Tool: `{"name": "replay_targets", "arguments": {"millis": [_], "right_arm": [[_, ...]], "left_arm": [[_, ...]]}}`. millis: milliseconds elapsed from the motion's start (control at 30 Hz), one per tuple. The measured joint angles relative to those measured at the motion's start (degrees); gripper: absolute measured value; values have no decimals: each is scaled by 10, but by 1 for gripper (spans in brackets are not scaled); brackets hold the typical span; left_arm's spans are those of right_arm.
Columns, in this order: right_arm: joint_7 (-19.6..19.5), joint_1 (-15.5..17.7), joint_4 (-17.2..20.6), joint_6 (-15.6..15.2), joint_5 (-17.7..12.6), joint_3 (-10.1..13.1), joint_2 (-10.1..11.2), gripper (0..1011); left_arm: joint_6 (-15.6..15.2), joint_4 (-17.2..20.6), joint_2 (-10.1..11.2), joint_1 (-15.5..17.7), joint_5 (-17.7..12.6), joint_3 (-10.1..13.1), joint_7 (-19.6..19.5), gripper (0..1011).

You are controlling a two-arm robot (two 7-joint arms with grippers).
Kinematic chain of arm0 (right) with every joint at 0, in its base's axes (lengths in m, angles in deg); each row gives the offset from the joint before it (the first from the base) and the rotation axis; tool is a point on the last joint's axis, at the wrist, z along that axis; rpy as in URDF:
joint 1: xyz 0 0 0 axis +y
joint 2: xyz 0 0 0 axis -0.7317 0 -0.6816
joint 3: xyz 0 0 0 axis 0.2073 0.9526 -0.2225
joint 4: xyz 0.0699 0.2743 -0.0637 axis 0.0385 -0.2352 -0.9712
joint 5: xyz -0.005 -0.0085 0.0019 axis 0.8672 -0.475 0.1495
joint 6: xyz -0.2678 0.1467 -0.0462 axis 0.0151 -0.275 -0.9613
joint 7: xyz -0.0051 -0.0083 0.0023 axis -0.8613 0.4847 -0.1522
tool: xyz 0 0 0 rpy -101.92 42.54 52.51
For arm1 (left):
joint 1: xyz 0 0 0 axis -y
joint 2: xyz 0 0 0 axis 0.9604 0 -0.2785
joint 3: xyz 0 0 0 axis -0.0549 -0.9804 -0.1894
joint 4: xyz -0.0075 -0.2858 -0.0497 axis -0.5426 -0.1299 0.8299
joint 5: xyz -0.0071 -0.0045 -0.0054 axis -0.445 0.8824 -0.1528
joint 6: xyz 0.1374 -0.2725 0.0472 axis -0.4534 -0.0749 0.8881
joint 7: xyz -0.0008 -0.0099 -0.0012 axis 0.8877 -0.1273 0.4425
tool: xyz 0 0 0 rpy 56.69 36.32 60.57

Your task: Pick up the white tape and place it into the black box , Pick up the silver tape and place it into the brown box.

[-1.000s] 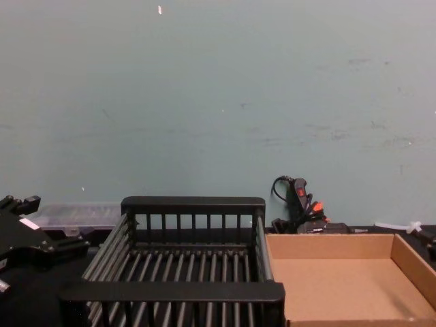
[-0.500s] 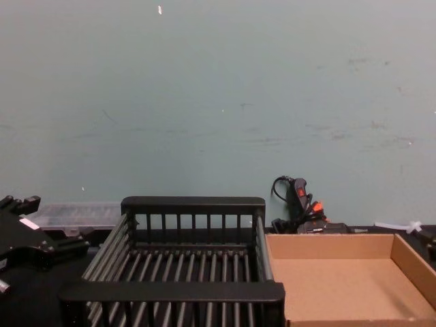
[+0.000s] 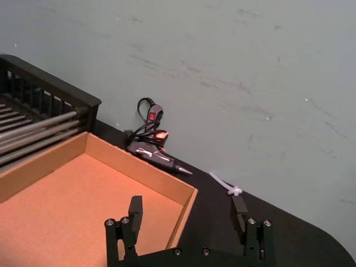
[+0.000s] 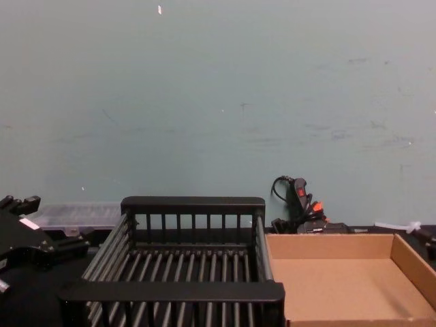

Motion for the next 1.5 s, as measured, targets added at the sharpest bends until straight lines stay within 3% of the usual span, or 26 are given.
{"name": "replay_targets", "arguments": {"millis": [467, 1000, 1500], "right_arm": [[46, 35, 63, -35, -37, 27, 3, 1002], [77, 101, 181, -156, -88, 62, 18, 1002], [105, 157, 255, -251, -107, 75, 35, 1002]], "left_arm": [[0, 0, 0, 0, 0, 0, 0, 1002], [0, 0, 0, 0, 0, 0, 0, 1001], [0, 0, 0, 0, 0, 0, 0, 1001]]}}
